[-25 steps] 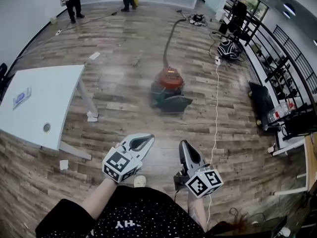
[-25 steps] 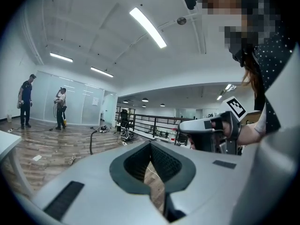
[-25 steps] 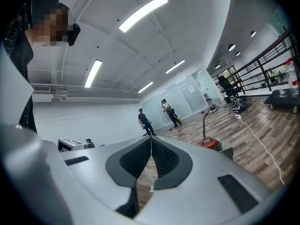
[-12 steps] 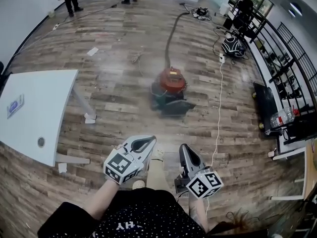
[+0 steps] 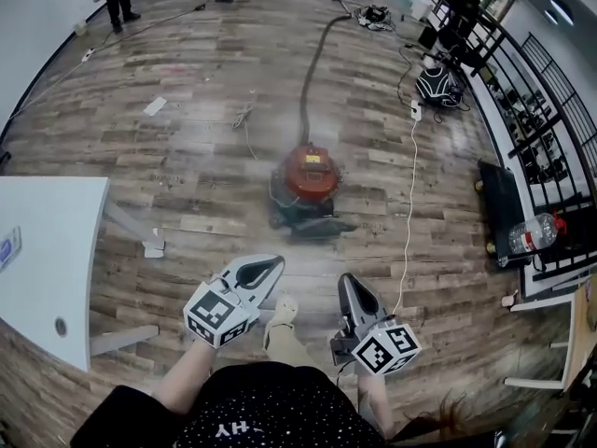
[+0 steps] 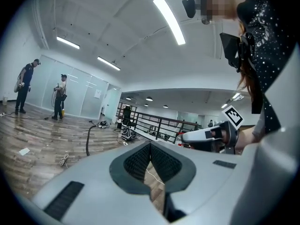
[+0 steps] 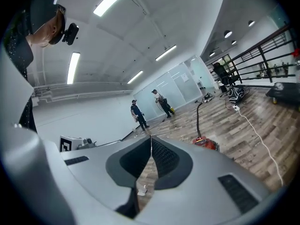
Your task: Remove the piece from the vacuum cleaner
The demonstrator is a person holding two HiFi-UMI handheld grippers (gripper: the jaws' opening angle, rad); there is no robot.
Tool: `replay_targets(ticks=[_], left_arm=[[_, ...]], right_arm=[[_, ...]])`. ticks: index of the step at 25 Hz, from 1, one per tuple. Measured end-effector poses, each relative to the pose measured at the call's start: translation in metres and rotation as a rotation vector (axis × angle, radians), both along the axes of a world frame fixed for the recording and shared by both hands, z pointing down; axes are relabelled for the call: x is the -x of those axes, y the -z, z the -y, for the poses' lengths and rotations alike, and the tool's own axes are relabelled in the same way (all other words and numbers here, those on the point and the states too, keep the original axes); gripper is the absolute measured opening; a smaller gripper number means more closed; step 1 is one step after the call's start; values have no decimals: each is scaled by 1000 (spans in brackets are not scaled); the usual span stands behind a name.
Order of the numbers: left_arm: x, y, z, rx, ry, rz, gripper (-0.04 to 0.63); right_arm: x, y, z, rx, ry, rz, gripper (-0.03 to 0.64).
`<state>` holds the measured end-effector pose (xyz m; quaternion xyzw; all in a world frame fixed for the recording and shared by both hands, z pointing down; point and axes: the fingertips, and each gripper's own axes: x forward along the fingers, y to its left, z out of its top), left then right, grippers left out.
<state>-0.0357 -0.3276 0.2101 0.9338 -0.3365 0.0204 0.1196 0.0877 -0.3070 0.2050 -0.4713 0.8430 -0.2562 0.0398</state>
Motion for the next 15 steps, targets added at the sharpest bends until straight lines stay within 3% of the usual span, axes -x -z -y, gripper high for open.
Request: replay_targets(ticks=[7,11,15], left_arm=[[-40,-13,115,21,-69,-34,9],[-63,-24,159,-16,-100,0,10],[-74,-73,180,-3,-145,50,11]], right_arm=[[-63,-5,98,15,-103,46,12],[-78,-25,142,32,-97,34,12],[-69,-68,171,58,-36,28,12]])
